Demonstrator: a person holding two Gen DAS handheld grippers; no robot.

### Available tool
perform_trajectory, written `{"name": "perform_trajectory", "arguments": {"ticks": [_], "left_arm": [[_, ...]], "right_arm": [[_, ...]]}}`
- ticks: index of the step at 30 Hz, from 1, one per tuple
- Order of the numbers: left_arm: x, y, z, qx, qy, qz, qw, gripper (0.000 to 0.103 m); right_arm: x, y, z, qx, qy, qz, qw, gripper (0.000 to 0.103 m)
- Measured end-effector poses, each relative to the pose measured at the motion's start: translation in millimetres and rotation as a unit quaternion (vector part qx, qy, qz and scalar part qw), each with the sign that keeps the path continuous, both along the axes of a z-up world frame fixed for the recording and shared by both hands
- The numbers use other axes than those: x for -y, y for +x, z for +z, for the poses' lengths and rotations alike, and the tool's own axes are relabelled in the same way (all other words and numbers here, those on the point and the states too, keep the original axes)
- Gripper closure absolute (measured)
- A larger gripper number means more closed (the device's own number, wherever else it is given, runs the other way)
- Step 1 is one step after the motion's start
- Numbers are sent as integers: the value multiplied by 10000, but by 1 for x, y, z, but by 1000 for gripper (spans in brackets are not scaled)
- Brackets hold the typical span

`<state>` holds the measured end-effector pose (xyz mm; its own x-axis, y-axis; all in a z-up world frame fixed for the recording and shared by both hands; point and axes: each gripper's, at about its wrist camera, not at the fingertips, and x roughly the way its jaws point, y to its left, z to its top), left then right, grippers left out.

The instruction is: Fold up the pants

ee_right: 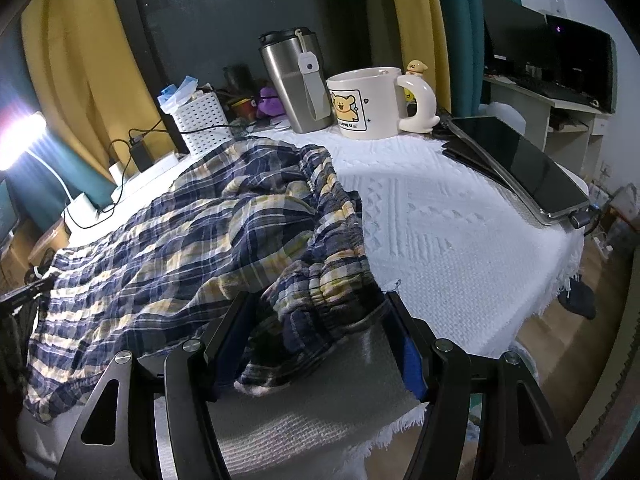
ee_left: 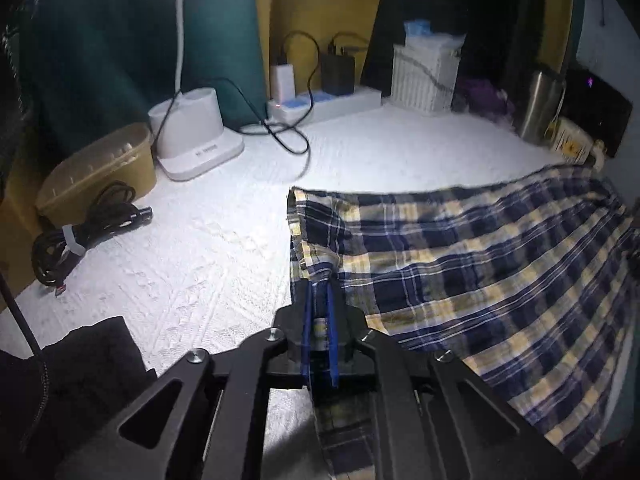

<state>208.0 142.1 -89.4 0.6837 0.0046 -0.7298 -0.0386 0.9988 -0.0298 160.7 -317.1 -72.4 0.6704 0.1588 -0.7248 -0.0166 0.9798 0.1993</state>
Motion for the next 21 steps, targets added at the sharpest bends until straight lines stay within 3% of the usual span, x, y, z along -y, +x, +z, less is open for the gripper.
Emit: {"name": "perform_trajectory", "arguments": {"ticks": [4,6,8,10,16,21], "left_arm": [[2,-14,10,283,-169,-91,9994,94],[4,-19,9,330,-154,-119,9993,83],[6,-22,7,395,-122,-103,9991,60],[8,-26,6,476,-28,-86,9988,59],[7,-32,10,644,-216,-182,9975,58],[0,-36,13,701,-415,-113,9966,58]], "right_arm": [[-6,-4,6,32,35,32,10000,24],[-9,-7,9,67,-8,33,10000,23],[-12,-9,10,55,-43,13,10000,23],[-13,-11,11,14,-59,-7,10000,22],[-22,-19,13,-22,-181,6,9998,12],[-25,-26,17,-52,-270,-38,9996,12]]}}
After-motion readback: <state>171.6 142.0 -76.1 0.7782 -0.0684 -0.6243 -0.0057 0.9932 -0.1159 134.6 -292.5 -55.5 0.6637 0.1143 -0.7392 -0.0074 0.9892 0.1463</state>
